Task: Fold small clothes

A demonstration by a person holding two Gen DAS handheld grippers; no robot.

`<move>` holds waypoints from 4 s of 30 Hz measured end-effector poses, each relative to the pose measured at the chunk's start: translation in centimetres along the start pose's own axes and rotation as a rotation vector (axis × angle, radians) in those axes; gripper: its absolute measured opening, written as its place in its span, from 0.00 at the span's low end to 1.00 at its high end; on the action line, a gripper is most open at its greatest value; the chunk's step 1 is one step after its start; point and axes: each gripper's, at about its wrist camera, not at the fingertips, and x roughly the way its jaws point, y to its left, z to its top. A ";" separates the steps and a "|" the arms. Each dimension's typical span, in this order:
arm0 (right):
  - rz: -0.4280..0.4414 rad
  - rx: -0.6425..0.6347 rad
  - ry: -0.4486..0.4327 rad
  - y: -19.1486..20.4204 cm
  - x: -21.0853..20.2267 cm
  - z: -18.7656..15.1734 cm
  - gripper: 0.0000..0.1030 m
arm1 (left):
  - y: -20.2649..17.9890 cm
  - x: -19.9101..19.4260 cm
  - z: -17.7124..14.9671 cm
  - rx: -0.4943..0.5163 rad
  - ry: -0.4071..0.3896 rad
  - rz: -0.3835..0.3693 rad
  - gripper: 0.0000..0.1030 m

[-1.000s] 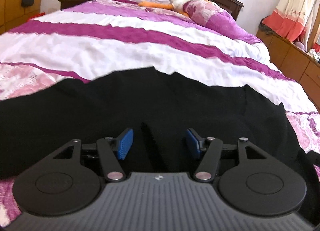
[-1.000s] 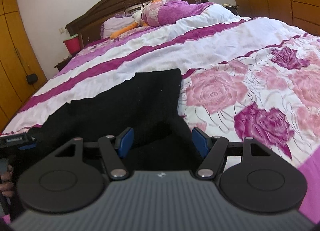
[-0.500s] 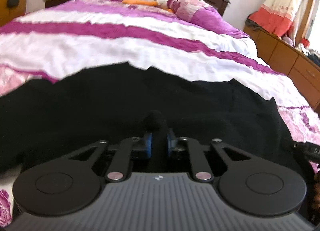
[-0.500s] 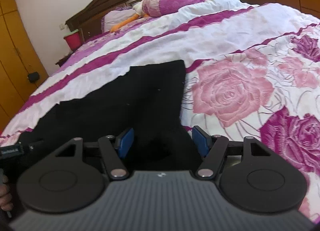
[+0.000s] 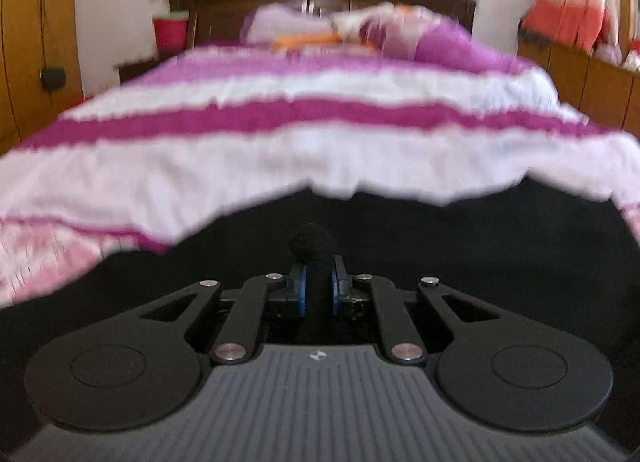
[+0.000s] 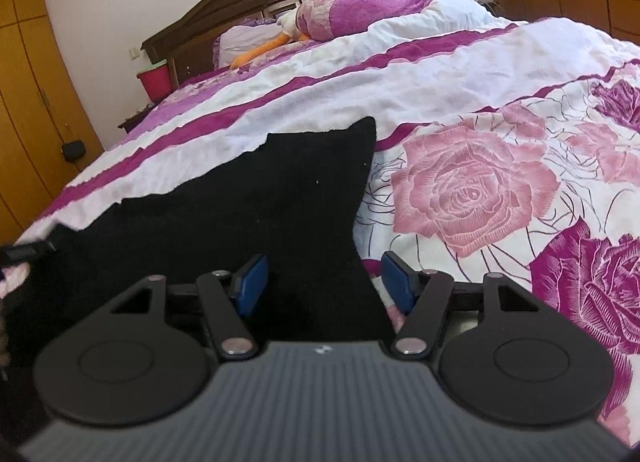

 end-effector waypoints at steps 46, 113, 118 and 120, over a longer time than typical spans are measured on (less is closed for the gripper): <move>-0.071 0.077 -0.016 1.1 -5.3 3.1 0.44 | 13.7 -15.3 -3.2 -0.120 -0.022 0.375 0.70; 0.042 -0.009 0.085 5.4 -10.2 -6.6 0.58 | 15.3 -18.1 3.8 -0.498 -0.317 0.044 0.16; 0.030 0.010 0.064 4.7 -10.6 -6.2 0.58 | 9.8 -17.0 6.0 -0.444 -0.319 -0.082 0.16; 0.018 0.009 0.064 4.5 -10.6 -6.1 0.58 | 7.1 -15.9 6.3 -0.409 -0.304 -0.126 0.16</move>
